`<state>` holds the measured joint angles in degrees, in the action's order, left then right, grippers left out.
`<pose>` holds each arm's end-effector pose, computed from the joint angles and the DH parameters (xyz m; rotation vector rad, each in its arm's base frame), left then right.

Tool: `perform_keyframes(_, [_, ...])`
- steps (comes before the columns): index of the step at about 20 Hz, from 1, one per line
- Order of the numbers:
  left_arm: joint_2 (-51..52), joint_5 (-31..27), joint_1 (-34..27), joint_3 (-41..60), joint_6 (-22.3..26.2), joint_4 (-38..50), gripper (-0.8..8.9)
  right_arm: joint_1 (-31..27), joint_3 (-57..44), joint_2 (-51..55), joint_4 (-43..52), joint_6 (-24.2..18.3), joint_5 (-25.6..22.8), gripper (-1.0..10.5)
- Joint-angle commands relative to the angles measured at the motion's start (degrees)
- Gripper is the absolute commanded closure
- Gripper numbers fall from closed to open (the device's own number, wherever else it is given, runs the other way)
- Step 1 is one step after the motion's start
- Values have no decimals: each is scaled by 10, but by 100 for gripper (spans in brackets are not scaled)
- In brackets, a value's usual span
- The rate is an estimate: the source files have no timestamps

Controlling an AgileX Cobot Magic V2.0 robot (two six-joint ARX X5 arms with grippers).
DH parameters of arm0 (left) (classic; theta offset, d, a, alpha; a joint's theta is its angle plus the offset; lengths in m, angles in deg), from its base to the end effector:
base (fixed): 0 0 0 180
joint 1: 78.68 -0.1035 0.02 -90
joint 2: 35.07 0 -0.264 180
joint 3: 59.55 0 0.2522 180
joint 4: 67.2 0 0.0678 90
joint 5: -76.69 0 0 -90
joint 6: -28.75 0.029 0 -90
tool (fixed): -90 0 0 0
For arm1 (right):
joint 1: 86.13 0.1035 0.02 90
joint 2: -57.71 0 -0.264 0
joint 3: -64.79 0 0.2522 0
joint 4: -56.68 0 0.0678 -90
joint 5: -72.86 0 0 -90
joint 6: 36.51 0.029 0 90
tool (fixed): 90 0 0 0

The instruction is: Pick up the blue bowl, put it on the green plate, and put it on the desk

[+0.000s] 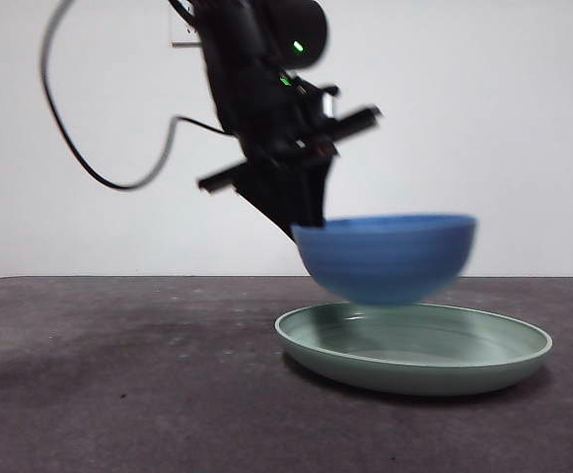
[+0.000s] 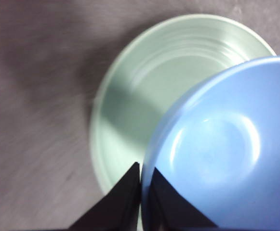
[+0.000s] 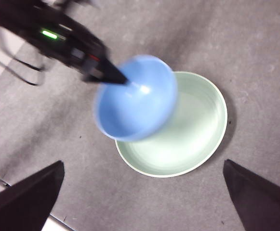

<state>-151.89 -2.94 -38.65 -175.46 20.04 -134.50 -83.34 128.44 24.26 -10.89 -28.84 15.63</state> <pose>0.3236 -0.2787 0.2457 0.1878 1.2359 -0.6762 0.0901 0.0201 0.3199 0.2965 0.6803 0.5555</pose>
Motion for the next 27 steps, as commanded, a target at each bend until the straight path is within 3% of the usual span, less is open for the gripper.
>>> perform_keyframes(1, [-37, -3, 15, -43, 14, 4, 799, 1, 13, 4, -2, -5, -1, 378])
perform_keyframes(19, [-84, -14, 18, -52, 22, 15, 766, 1, 13, 4, -13, -5, -1, 377])
perform_keyframes(24, [-84, -14, 15, -59, 17, 29, 375, 1, 13, 4, -13, -6, -1, 377])
perform_keyframes(27, [-83, -14, 8, -108, 24, -27, 301, 1, 13, 3, -13, -6, -3, 378])
